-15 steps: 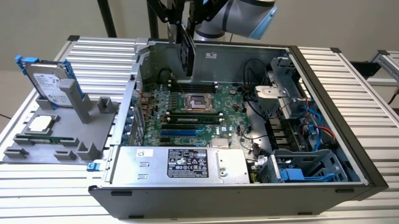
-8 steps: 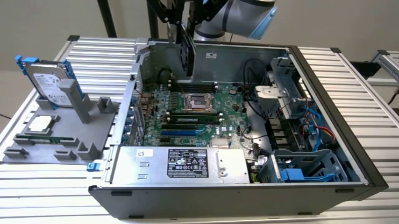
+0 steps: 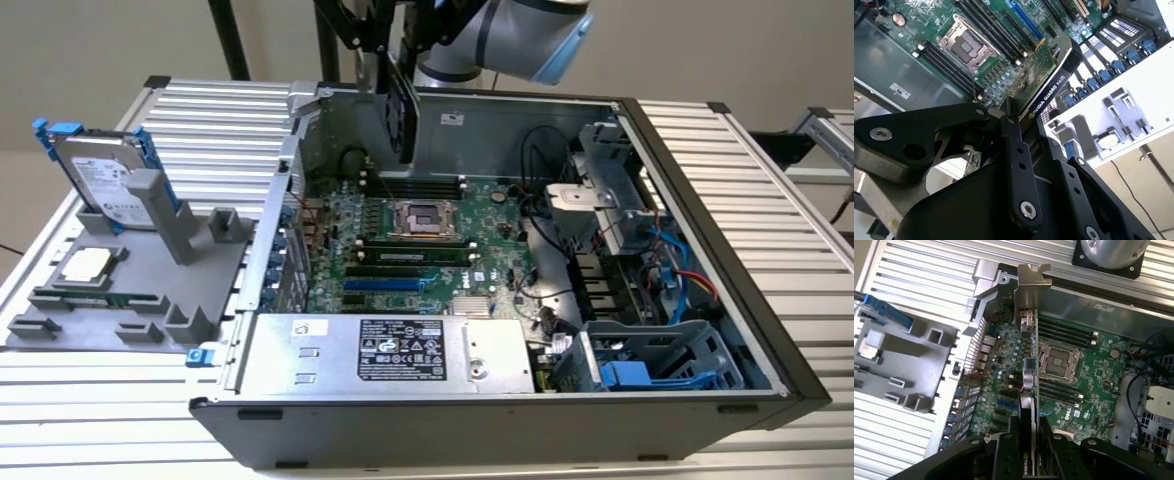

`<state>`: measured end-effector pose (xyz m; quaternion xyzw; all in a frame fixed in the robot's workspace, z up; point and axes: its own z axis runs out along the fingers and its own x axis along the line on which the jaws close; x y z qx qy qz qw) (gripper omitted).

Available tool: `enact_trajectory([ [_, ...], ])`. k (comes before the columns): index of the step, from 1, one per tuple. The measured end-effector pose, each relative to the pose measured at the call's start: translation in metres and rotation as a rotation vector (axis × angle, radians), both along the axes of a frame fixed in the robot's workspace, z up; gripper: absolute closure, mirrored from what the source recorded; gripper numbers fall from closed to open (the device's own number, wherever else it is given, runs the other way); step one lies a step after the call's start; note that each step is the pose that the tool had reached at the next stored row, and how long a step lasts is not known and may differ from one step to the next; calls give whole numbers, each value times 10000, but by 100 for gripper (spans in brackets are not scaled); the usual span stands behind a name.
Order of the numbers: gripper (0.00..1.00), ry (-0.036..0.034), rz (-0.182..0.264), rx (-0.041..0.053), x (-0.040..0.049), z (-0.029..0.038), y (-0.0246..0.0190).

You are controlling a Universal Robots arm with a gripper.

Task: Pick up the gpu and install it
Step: 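Insert the gpu into the slot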

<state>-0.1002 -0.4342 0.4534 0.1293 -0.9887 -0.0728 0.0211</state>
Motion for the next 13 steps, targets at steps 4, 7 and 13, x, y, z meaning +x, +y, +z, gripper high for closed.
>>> enact_trajectory([
  [4,100,0,163,0,0,0,0],
  [7,100,0,300,0,0,0,0],
  [13,100,0,565,0,0,0,0],
])
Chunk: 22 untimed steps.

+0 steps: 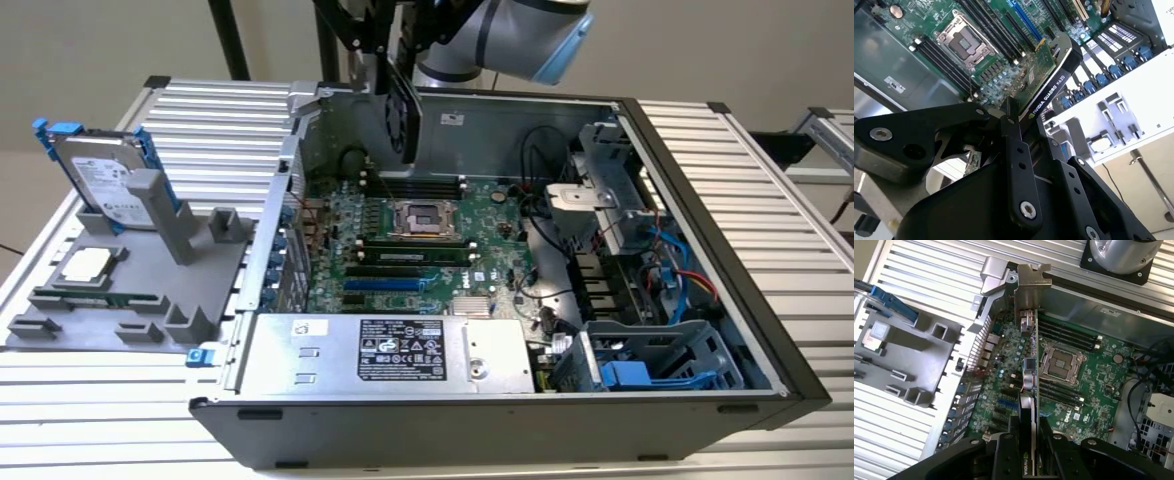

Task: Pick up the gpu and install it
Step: 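Insert the gpu into the slot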

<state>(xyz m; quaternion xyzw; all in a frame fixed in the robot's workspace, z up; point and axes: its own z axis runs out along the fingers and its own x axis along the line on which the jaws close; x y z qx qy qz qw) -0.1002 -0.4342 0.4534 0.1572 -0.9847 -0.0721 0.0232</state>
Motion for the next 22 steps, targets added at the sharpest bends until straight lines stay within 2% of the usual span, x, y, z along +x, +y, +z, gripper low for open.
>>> enact_trajectory([
  [22,100,0,1033,0,0,0,0],
])
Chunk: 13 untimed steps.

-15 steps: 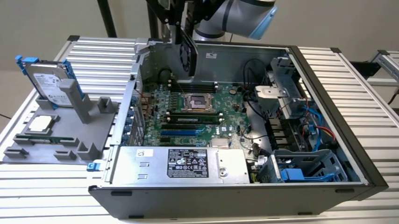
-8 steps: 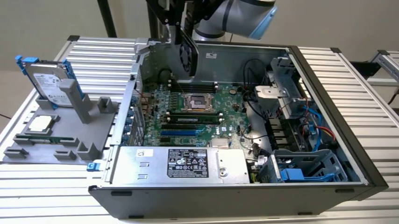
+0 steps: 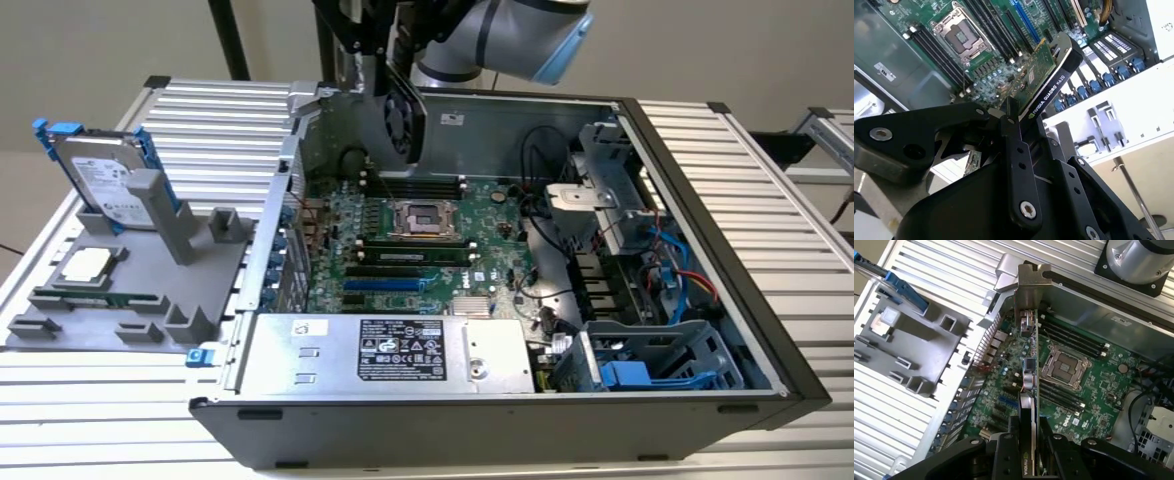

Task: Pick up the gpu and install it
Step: 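Insert the gpu into the slot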

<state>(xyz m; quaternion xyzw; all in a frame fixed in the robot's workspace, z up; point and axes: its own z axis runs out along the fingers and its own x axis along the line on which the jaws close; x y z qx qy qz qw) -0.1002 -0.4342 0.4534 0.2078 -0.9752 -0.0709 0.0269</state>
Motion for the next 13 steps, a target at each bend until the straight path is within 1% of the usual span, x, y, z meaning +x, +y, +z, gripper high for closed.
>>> enact_trajectory([
  [13,100,0,622,0,0,0,0],
])
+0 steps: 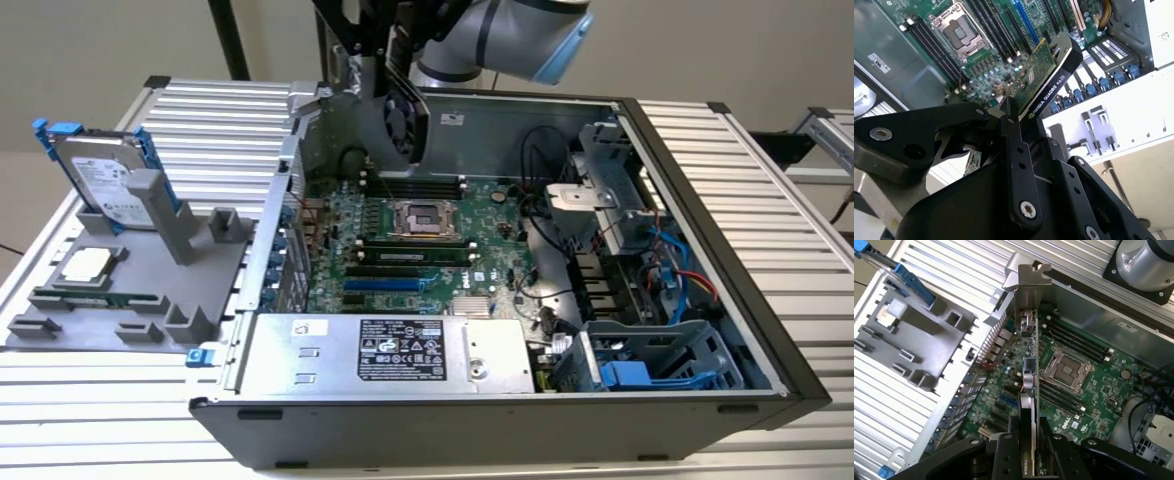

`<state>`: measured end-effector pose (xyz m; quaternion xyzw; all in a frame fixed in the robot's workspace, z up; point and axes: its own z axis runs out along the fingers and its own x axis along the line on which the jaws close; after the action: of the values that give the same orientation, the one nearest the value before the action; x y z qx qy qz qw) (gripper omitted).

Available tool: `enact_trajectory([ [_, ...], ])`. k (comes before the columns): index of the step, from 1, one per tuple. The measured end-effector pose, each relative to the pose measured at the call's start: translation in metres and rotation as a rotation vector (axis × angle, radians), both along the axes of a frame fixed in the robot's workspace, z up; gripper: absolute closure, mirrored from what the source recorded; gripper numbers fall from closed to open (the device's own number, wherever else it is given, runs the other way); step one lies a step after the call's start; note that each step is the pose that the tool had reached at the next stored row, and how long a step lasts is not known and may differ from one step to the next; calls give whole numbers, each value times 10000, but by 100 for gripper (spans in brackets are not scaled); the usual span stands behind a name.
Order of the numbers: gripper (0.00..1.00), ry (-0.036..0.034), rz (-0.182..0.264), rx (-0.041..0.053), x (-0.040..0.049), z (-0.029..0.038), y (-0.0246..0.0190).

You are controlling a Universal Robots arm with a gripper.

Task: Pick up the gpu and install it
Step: 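Insert the gpu into the slot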

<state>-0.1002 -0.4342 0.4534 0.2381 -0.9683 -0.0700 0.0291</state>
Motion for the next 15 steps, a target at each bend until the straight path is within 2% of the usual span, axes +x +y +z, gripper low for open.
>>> enact_trajectory([
  [15,100,0,709,-1,0,0,0],
])
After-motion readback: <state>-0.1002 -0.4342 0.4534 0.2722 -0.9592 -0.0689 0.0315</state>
